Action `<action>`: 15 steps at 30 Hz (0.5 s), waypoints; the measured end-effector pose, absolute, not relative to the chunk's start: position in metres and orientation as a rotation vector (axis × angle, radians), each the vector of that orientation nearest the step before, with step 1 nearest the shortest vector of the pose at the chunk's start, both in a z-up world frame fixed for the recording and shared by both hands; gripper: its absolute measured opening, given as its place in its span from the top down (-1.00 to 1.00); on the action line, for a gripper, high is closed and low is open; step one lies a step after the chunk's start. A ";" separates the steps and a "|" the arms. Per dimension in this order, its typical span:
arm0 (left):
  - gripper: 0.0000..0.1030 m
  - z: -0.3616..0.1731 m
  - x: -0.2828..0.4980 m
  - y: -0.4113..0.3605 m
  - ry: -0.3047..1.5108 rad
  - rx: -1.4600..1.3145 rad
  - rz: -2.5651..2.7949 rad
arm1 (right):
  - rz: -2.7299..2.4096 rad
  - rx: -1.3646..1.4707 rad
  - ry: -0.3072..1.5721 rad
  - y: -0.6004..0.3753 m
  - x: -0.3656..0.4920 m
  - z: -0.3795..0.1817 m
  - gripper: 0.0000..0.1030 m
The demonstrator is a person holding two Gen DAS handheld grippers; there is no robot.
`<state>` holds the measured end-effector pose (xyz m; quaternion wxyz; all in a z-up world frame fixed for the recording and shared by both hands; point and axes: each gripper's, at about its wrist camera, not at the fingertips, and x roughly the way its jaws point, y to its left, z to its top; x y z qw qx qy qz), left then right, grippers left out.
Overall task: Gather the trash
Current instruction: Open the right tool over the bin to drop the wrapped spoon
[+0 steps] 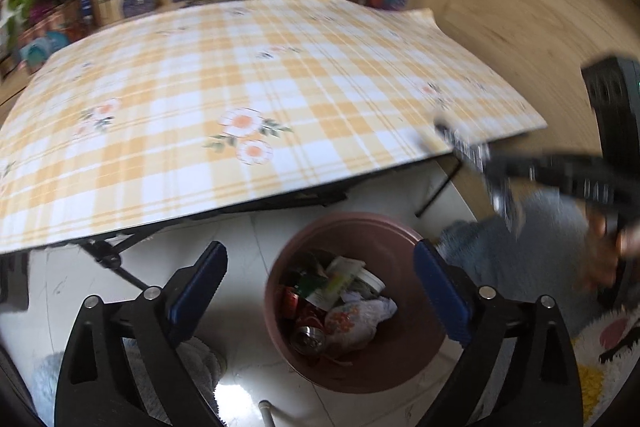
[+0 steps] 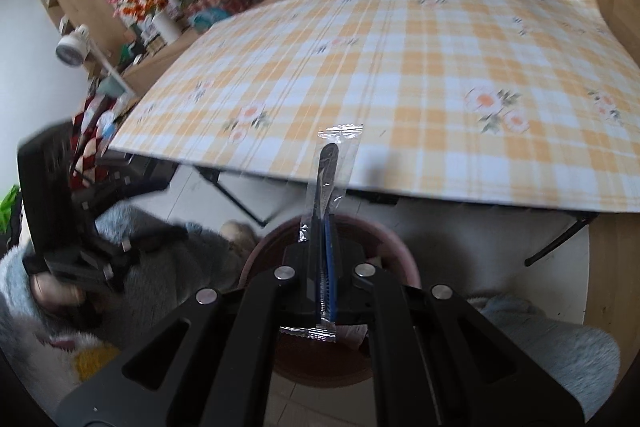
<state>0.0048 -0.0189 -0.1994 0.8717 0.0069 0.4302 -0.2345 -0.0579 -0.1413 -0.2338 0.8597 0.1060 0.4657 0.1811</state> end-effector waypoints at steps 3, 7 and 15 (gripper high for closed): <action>-0.82 -0.197 0.003 -0.009 0.878 -0.015 -0.439 | 0.410 0.193 1.030 -0.126 -0.061 -0.245 0.89; -0.83 -0.193 0.000 0.002 0.847 -0.063 -0.389 | 0.433 0.166 1.097 -0.111 -0.060 -0.260 0.88; -0.84 -0.194 -0.001 0.007 0.843 -0.083 -0.381 | 0.436 0.146 1.213 -0.095 -0.054 -0.287 0.88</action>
